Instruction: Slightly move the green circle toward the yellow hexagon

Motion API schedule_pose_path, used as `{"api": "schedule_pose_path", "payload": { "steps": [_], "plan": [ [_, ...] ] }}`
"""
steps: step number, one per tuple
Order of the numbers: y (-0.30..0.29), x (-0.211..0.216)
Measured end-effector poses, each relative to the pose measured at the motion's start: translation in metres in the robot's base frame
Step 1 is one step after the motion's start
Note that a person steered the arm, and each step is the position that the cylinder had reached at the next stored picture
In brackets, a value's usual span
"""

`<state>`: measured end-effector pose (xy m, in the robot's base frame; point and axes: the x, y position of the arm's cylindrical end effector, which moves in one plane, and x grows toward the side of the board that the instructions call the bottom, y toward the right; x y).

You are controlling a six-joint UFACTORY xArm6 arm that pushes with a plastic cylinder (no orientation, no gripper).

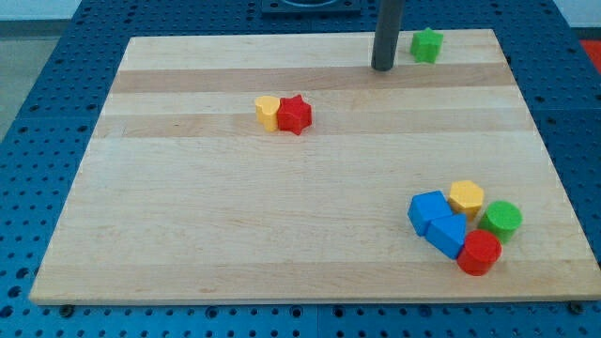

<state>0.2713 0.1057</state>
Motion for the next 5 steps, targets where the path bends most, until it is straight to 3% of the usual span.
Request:
{"api": "schedule_pose_path", "payload": {
  "steps": [1,2,4,5],
  "plan": [
    [0.001,0.001],
    [0.030,0.042],
    [0.101,0.206],
    [0.106,0.212]
  ]
}}
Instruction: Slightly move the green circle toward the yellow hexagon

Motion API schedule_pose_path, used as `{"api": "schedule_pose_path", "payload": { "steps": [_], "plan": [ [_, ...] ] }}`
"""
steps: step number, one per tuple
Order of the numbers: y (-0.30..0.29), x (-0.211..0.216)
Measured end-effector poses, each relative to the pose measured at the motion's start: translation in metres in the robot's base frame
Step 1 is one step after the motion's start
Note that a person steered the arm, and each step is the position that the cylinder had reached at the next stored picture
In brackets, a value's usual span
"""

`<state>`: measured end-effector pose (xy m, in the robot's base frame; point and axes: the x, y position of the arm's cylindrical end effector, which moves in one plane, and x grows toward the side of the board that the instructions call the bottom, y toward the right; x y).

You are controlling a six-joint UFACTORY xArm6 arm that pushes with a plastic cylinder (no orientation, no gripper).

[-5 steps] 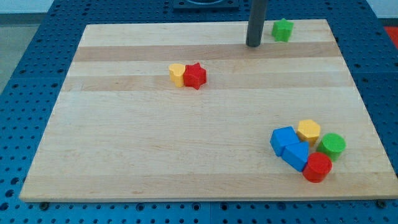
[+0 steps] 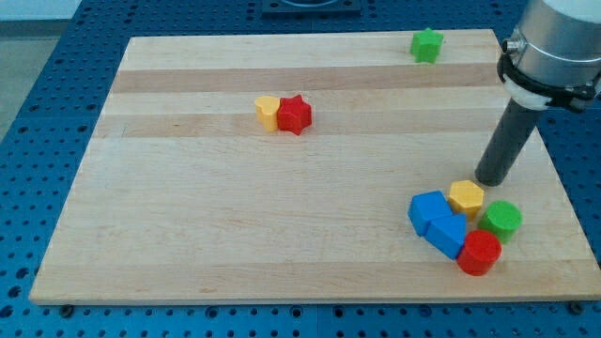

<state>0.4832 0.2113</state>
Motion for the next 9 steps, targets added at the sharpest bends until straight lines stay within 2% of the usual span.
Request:
{"api": "schedule_pose_path", "payload": {
  "steps": [2,3,4,6,9],
  "plan": [
    [0.020,0.076],
    [0.020,0.076],
    [0.029,0.109],
    [0.014,0.129],
    [0.004,0.120]
  ]
}}
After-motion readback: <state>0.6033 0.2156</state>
